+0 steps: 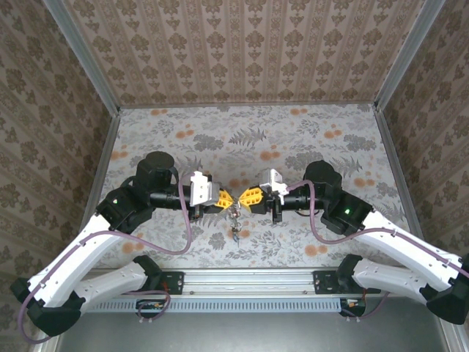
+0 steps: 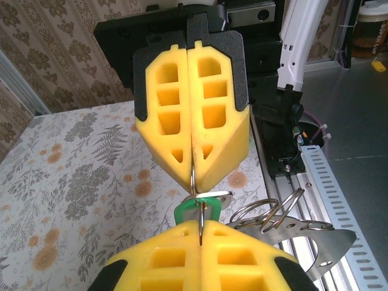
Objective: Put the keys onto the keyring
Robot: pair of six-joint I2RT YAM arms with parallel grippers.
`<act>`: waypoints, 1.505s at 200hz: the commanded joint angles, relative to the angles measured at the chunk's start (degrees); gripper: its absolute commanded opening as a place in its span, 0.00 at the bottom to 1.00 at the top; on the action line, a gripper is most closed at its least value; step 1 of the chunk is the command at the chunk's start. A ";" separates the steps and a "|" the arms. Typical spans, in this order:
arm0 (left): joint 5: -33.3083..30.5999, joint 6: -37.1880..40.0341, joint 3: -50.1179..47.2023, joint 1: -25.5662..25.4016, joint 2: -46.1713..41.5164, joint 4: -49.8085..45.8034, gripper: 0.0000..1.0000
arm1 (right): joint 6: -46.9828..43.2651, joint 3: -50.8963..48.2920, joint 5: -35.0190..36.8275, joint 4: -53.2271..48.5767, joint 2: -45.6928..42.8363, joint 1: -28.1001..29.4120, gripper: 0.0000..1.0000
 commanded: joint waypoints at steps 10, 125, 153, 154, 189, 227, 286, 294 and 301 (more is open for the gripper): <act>1.48 -0.64 -0.12 0.30 -0.56 2.00 0.00 | -0.74 0.61 0.50 -0.01 -1.61 0.51 0.00; 1.50 -0.62 -0.05 0.30 -0.70 2.00 0.00 | -1.42 1.17 0.70 1.35 0.87 0.54 0.00; 1.53 -0.58 -0.02 0.32 -0.66 1.92 0.00 | -1.83 1.43 0.96 1.14 1.20 0.46 0.00; 1.53 -0.56 -0.06 0.31 -0.68 1.91 0.00 | -1.80 1.45 0.96 1.14 1.19 0.50 0.00; 1.59 -0.55 0.01 0.34 -0.73 1.84 0.00 | -1.85 1.72 0.66 1.14 1.53 0.54 0.00; 1.66 -0.62 0.01 0.30 -0.56 2.02 0.00 | -2.16 2.79 0.09 0.83 2.19 0.61 0.00; 1.61 -0.96 0.17 0.33 -0.01 2.18 0.00 | -4.53 4.53 0.72 -2.15 2.60 1.71 0.00; 1.79 -0.97 0.26 0.33 0.26 2.01 0.00 | -4.90 4.60 1.08 -2.63 2.63 1.77 0.00; 1.94 -1.03 0.34 0.31 0.35 1.99 0.00 | -5.22 4.65 1.37 -3.09 2.67 1.81 0.00</act>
